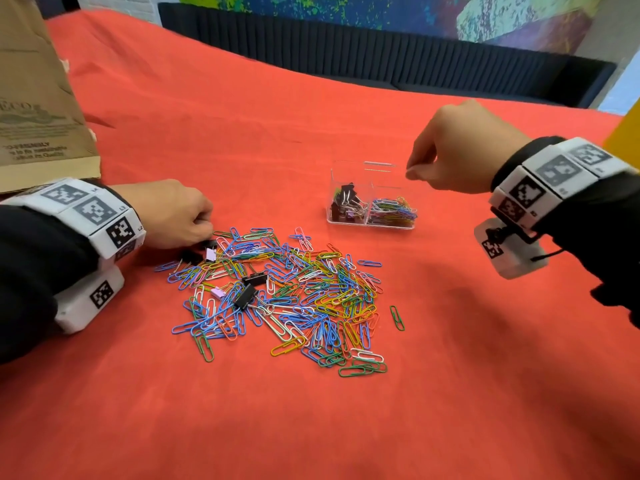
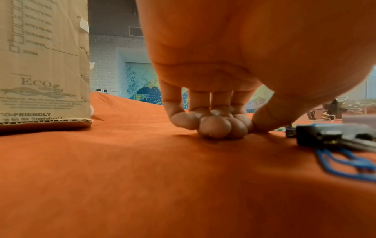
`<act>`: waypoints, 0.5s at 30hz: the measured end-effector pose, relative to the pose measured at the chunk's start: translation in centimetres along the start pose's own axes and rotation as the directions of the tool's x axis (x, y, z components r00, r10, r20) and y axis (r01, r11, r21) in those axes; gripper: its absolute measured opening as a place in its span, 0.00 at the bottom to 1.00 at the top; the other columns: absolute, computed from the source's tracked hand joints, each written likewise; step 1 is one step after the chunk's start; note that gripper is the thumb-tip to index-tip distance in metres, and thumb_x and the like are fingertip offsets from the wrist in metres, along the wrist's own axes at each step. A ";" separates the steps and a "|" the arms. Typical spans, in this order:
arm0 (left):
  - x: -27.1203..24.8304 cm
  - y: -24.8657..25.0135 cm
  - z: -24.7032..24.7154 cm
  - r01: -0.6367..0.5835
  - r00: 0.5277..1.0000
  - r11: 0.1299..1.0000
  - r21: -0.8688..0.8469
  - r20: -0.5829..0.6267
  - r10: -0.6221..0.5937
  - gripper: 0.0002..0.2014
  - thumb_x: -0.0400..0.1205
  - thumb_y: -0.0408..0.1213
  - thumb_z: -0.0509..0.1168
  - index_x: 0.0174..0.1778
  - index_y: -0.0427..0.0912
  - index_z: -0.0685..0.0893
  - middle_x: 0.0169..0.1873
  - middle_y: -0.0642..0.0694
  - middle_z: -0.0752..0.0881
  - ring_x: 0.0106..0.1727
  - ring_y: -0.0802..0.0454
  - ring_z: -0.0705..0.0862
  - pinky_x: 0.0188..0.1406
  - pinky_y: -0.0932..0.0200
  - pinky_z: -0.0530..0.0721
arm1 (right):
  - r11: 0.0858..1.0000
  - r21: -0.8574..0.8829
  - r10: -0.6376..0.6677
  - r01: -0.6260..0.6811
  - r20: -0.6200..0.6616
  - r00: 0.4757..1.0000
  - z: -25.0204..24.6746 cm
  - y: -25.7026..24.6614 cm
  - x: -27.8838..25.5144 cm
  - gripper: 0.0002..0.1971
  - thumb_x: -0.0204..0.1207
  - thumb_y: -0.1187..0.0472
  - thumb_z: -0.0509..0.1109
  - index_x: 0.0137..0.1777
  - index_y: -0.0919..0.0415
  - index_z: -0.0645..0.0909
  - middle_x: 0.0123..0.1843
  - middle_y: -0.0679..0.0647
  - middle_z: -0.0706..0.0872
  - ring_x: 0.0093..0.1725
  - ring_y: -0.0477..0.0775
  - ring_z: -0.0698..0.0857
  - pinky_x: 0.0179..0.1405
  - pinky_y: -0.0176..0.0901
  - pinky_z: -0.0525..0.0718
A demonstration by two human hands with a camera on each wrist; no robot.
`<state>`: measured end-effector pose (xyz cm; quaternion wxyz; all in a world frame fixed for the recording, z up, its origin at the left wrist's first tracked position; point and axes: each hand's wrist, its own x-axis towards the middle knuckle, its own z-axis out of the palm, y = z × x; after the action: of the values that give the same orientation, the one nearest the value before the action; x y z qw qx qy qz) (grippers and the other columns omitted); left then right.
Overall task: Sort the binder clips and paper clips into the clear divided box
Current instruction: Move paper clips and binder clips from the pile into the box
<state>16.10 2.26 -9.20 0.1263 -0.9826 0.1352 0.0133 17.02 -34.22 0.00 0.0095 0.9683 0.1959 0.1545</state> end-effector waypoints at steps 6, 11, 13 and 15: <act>-0.1 0.2 -0.2 0.006 1.000 1.000 0.011 0.013 -0.006 0.14 0.80 0.48 0.59 0.31 0.47 0.74 0.29 0.49 0.81 0.35 0.43 0.77 0.43 0.55 0.79 | 0.980 0.084 -0.197 0.178 0.387 0.901 1.0 -3.1 -4.5 0.14 0.66 0.52 0.79 0.53 0.43 0.90 0.36 0.33 0.89 0.37 0.28 0.86 0.37 0.17 0.75; -0.2 0.4 -0.3 -0.001 1.000 1.000 0.024 0.013 0.001 0.14 0.80 0.47 0.59 0.30 0.47 0.73 0.28 0.49 0.78 0.35 0.43 0.75 0.41 0.57 0.75 | 0.926 0.211 -0.378 0.315 0.547 0.747 3.6 -4.5 -6.4 0.48 0.59 0.49 0.84 0.81 0.39 0.67 0.67 0.39 0.79 0.47 0.36 0.83 0.36 0.17 0.71; -0.2 0.5 -0.4 0.001 1.000 1.000 0.023 0.014 -0.001 0.14 0.80 0.47 0.59 0.30 0.46 0.74 0.28 0.50 0.79 0.35 0.43 0.76 0.41 0.56 0.76 | 0.902 0.237 -0.431 0.360 0.518 0.739 3.9 -5.3 -6.5 0.47 0.60 0.52 0.84 0.80 0.38 0.68 0.65 0.43 0.76 0.45 0.35 0.78 0.38 0.17 0.71; -0.2 0.4 -0.4 0.001 1.000 1.000 0.018 0.015 -0.001 0.14 0.80 0.47 0.58 0.31 0.46 0.74 0.30 0.49 0.81 0.36 0.43 0.76 0.43 0.55 0.78 | 0.893 0.284 -0.449 0.350 0.485 0.751 3.9 -6.1 -6.5 0.38 0.62 0.53 0.82 0.75 0.38 0.74 0.61 0.42 0.77 0.45 0.41 0.82 0.41 0.23 0.75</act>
<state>15.76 1.86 -8.92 0.1363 -0.9814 0.1337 0.0195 10.20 -30.95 -6.13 0.0119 0.9041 0.4011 -0.1469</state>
